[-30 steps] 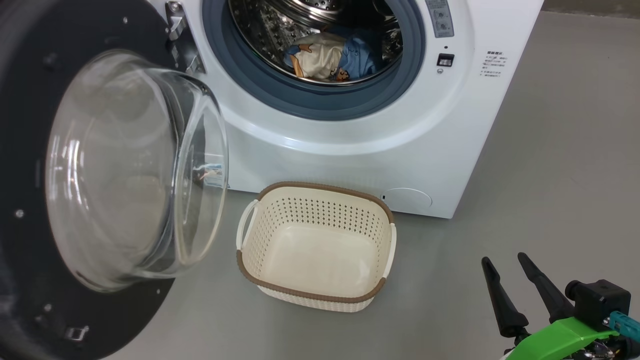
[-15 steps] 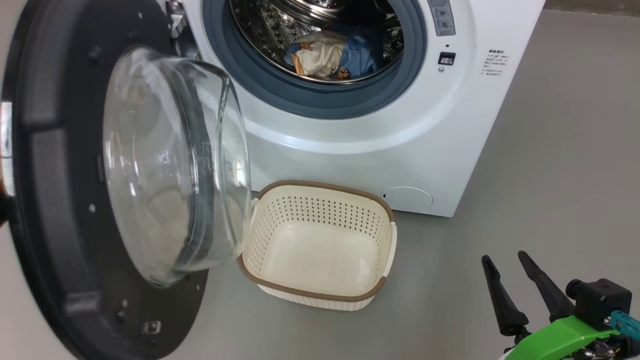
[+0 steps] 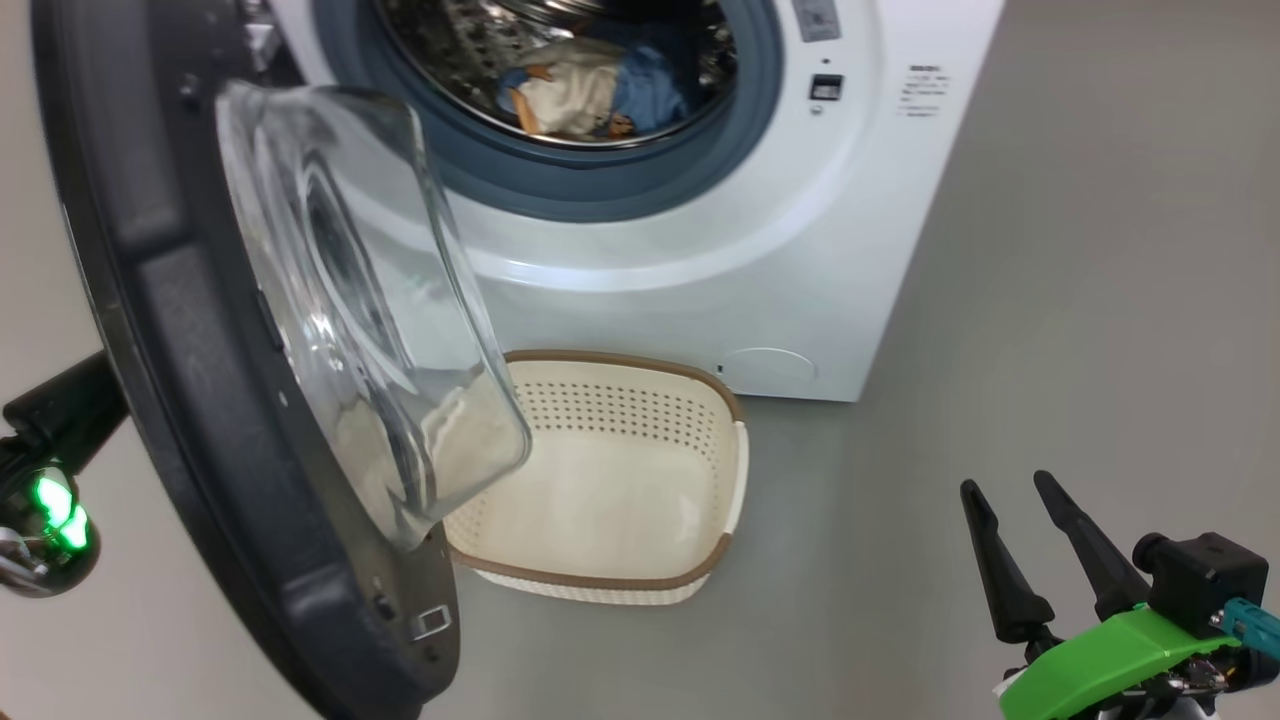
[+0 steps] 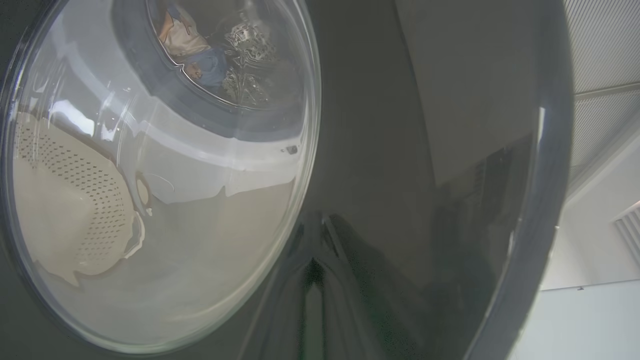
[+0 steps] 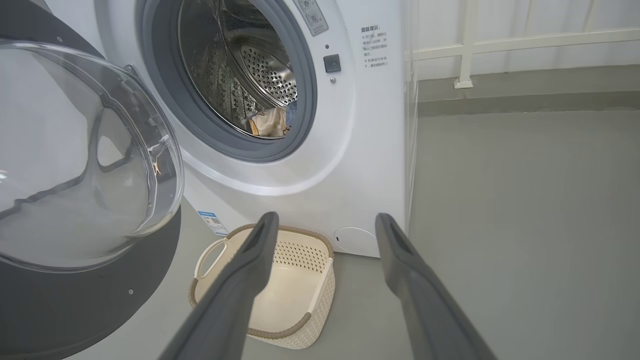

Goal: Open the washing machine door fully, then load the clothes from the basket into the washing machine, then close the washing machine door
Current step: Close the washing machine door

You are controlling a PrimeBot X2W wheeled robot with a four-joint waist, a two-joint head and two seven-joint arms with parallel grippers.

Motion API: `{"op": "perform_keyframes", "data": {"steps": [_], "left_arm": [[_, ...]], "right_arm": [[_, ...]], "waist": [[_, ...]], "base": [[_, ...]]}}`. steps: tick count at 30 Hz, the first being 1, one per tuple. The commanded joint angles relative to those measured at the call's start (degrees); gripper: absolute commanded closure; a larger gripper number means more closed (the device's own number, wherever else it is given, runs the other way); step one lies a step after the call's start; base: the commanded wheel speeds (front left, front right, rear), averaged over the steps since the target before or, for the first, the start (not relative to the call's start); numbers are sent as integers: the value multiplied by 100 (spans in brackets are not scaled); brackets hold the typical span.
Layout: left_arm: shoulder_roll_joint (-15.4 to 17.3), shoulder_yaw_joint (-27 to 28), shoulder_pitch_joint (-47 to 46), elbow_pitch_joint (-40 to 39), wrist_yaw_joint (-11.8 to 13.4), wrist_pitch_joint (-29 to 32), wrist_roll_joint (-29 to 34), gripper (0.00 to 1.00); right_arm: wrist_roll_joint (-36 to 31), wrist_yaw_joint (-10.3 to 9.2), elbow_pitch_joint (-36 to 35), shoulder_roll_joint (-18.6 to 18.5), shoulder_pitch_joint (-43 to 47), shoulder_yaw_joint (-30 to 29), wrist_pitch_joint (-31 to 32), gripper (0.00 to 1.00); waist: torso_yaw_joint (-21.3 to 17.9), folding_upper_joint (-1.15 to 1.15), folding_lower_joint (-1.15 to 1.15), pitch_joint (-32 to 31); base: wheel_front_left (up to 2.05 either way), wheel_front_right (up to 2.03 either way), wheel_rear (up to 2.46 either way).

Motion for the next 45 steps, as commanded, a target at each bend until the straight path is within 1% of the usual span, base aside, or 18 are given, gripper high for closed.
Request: {"op": "perform_keyframes", "data": {"steps": [1,15,24,39,45], "left_arm": [[138,96,-231,-197,-14,75,-107,100],[-83,-71,-592,28,-200,-17,-83,100],[-180,-233,-657,76,-282,-111,82,100],[-230,-159,-724,383,-473,-251,129,100],[-230,-99,-767,479,-509,-303,125,100]], "right_arm": [[19,25,-127,-37,-268,147,-66,0],[84,25,41,5,-434,216,-239,0],[122,25,188,26,-494,282,-346,0],[152,25,331,54,-535,367,-431,0],[153,25,336,61,-520,320,-446,0]], "waist": [[-202,0,0,107],[-817,0,0,317],[-1222,0,0,317],[-1789,0,0,222],[-1903,0,0,227]], "base": [[0,0,0],[0,0,0],[0,0,0],[0,0,0],[0,0,0]]}}
